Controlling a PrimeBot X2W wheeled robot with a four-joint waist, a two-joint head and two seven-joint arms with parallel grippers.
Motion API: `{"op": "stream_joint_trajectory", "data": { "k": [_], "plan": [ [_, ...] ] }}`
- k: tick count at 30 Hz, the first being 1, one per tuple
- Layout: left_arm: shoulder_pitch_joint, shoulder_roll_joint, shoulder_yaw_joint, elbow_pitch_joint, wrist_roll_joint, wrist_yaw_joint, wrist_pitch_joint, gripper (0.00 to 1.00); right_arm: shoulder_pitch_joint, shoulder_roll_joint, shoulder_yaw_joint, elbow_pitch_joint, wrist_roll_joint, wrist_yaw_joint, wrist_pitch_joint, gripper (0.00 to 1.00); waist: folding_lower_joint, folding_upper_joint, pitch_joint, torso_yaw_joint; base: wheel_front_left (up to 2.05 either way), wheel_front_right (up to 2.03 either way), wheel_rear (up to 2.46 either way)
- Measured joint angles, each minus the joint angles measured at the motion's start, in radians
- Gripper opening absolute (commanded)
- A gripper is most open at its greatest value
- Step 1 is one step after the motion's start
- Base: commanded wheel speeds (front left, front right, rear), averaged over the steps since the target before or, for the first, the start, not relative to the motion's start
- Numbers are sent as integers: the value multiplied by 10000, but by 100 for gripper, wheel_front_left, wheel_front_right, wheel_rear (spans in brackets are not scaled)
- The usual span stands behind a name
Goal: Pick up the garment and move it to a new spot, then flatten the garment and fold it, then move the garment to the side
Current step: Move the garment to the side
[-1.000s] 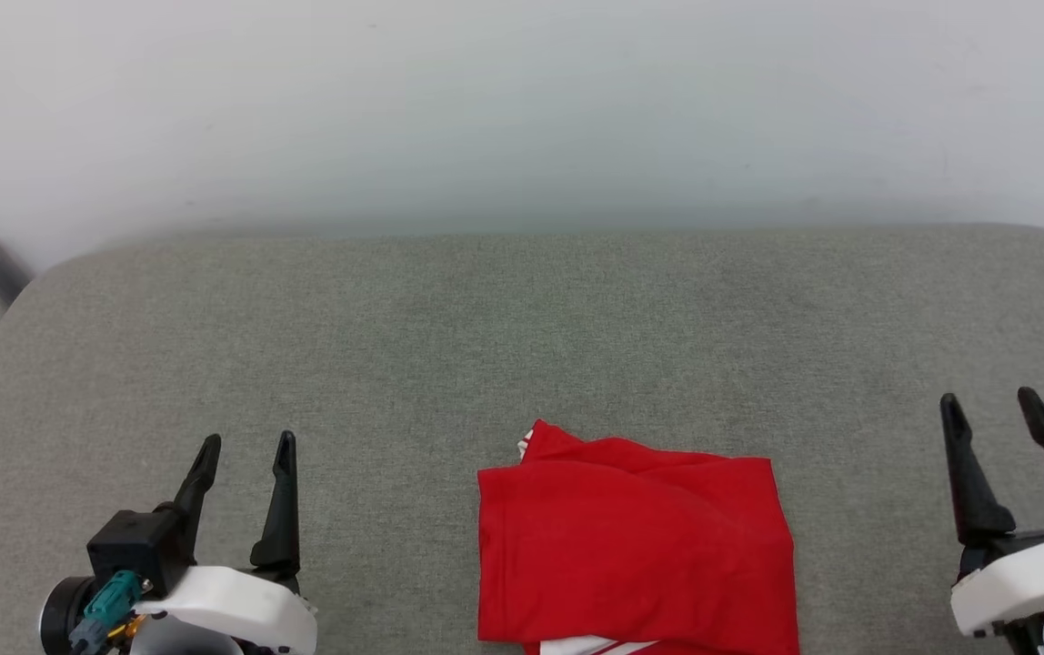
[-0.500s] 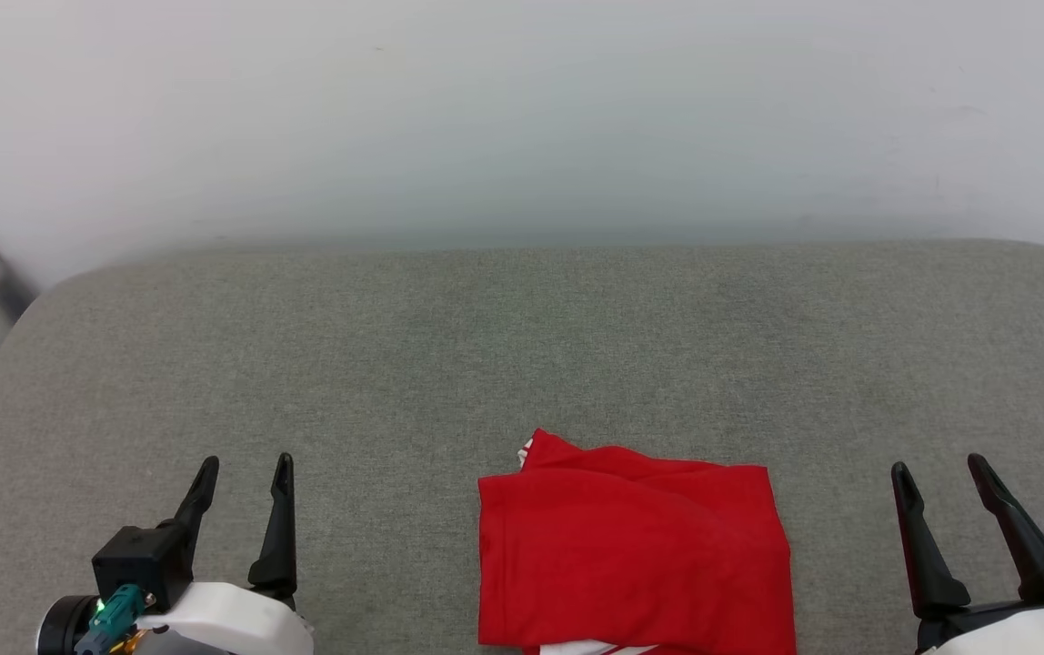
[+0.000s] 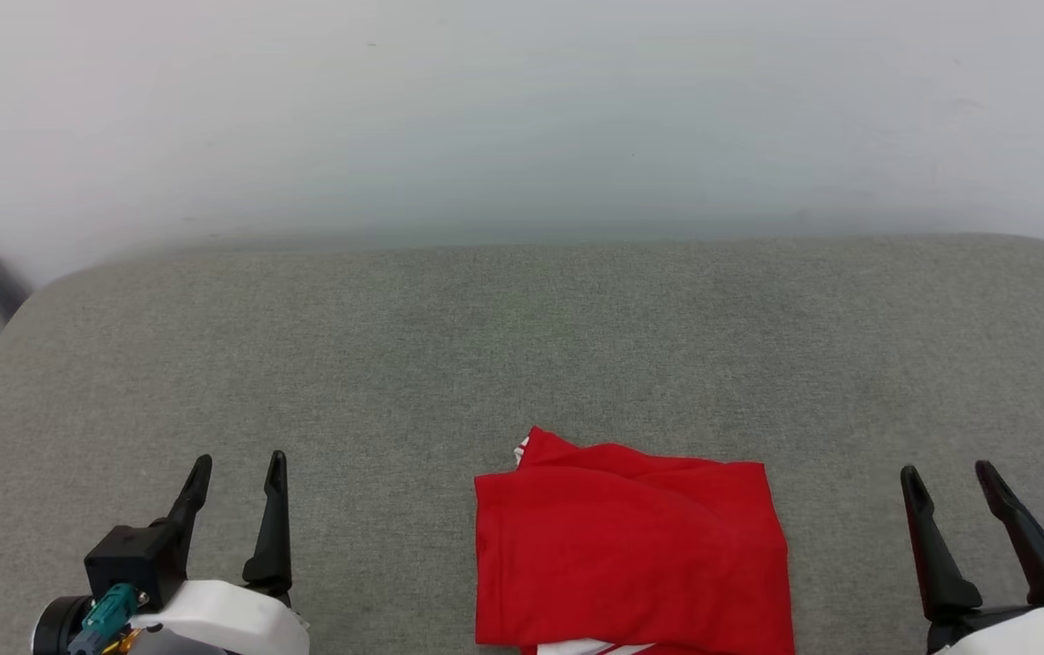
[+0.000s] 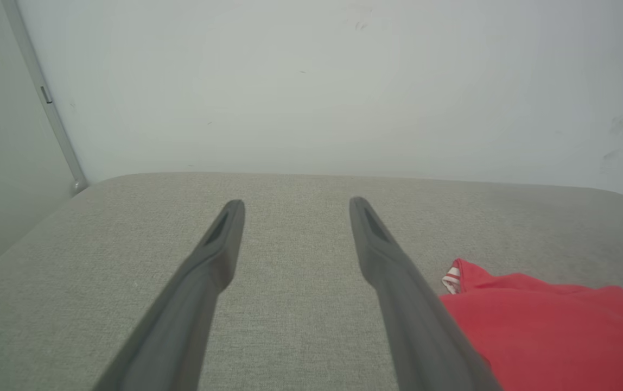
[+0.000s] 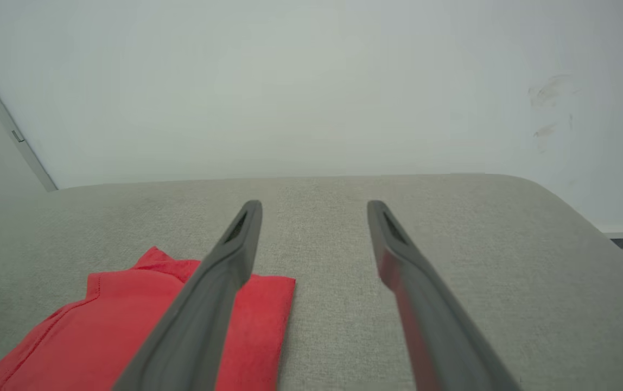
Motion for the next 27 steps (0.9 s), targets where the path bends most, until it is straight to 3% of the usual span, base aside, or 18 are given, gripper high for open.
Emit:
{"op": "stream_joint_trajectory", "data": {
  "k": [6,14,18,22,27],
  "plan": [
    [7,-84,117,23,-17,56,-50,100,-119,-121,-1352,376,817,0,1315,100,0,0,49,-3,0,0,0],
    [-9,-451,238,38,35,56,-151,100,-890,-1549,-3565,2019,1985,0,3501,100,1,0,200,323,0,0,0],
    [-35,-640,376,65,105,-12,-180,100,-1151,-1716,-4036,2991,2773,0,5133,100,0,0,289,593,0,0,0],
    [-90,-811,470,121,221,-186,-194,100,-1404,-1394,-4627,3898,3613,0,7398,100,0,0,428,897,0,0,0],
    [-261,-945,644,128,405,-351,-196,100,-2199,-88,-5551,4650,4690,0,10264,100,1,0,704,1276,0,0,0]
  ]
}}
